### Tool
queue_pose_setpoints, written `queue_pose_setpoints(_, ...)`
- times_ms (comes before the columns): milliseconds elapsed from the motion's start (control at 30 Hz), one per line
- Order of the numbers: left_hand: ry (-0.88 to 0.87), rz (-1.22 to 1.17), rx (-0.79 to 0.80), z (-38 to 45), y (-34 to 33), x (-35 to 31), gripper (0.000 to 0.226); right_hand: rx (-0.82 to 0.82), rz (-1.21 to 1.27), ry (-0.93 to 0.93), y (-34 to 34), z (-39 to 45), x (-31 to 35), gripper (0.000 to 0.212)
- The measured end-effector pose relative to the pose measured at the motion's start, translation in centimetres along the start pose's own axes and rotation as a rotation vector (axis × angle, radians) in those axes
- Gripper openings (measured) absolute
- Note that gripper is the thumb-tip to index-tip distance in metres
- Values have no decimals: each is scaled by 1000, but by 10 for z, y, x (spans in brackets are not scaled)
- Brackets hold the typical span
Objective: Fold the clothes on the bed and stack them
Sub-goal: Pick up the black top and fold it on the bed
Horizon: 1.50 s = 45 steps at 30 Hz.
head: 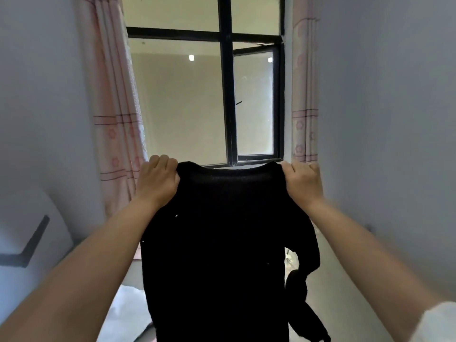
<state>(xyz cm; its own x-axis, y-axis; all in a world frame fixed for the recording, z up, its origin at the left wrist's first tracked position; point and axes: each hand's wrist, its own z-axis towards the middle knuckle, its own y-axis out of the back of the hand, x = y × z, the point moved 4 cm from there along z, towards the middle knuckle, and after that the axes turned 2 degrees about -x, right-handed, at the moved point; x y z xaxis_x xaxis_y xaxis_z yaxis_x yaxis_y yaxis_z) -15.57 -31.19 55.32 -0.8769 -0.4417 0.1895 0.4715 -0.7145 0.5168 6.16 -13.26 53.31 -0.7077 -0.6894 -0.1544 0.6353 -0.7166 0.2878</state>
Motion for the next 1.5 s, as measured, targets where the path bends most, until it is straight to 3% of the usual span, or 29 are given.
queue_pose_setpoints(133, -20, 23, -116, -30, 20, -8, 25, 26, 16, 179, 25, -31, -18, 3)
queue_pose_setpoints(267, -24, -61, -218, -83, 55, -15, 10, -13, 179, 221, 76, -65, -15, 29)
queue_pose_setpoints(500, -25, -122, -174, -160, 112, -44, 10, -43, 117, 258, 163, -107, -3, 32)
queue_pose_setpoints(633, -28, -131, -218, -183, 131, -57, 12, -77, 193, 252, 181, -124, -14, 57)
queue_pose_setpoints(733, -74, -147, -248, -191, 128, -60, 12, -89, 191, 297, 177, -134, -19, 61)
queue_pose_setpoints(933, -120, -130, -73, -197, 61, -59, 10, 48, 180, 425, 103, -160, -20, 63)
queue_pose_setpoints(1033, -102, -134, 40, -203, -1, -54, 13, 209, 210, 498, 40, -177, -15, 41)
queue_pose_setpoints(1133, -65, -130, 185, -217, -76, -46, 21, 324, 277, 575, -37, -200, -3, 32)
queue_pose_setpoints(1233, 8, -111, 389, -238, -149, -40, 32, 372, 382, 584, -116, -231, 13, 38)
queue_pose_setpoints(1333, 66, -91, 525, -262, -212, -36, 30, 459, 481, 535, -189, -265, 26, 69)
queue_pose_setpoints(1400, 94, -95, 588, -280, -247, -33, 28, 522, 518, 515, -227, -289, 40, 77)
queue_pose_setpoints(1500, 148, -120, 665, -312, -290, -24, 31, 703, 476, 479, -270, -326, 60, 49)
